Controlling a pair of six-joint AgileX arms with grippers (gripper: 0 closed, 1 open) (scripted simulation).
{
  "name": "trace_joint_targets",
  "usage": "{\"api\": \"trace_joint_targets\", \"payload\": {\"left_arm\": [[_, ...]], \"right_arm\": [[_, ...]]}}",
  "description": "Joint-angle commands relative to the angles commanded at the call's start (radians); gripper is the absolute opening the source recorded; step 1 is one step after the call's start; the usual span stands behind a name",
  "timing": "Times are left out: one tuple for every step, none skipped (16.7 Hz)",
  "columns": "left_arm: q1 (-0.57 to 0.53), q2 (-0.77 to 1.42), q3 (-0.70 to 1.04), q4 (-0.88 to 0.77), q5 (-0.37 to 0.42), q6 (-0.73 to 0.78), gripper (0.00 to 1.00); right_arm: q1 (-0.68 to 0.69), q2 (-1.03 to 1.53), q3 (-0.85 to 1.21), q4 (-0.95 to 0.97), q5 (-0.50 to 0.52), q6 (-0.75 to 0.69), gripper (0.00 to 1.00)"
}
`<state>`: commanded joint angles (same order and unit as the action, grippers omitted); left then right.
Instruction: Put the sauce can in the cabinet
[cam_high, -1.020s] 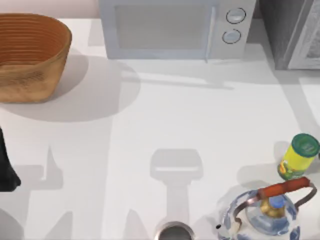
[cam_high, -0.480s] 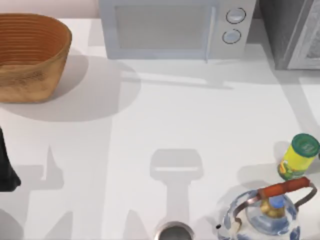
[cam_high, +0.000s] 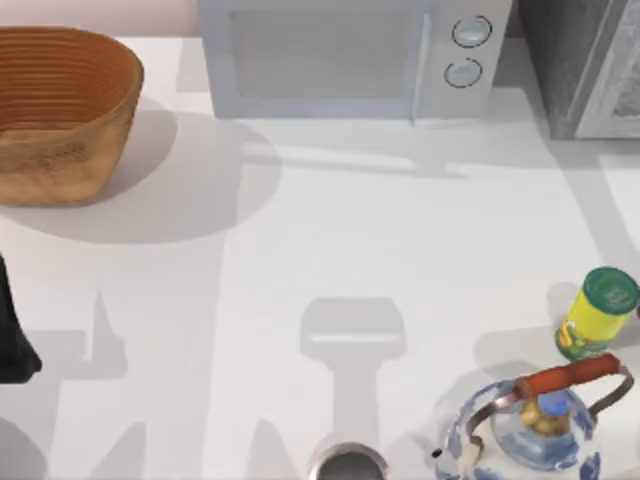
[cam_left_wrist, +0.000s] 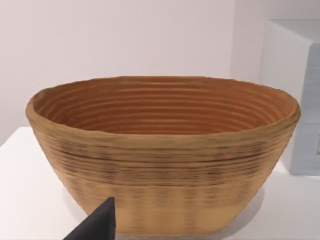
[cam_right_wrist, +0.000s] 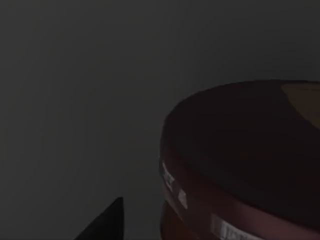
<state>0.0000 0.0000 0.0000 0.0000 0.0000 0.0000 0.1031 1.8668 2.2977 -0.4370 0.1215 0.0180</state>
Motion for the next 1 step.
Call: {"api": "trace_joint_targets", "payload": {"left_arm": [[0.000,0.000,0.000,0.000,0.000,0.000,1.00]], "right_arm": [[0.000,0.000,0.000,0.000,0.000,0.000,1.00]]}}
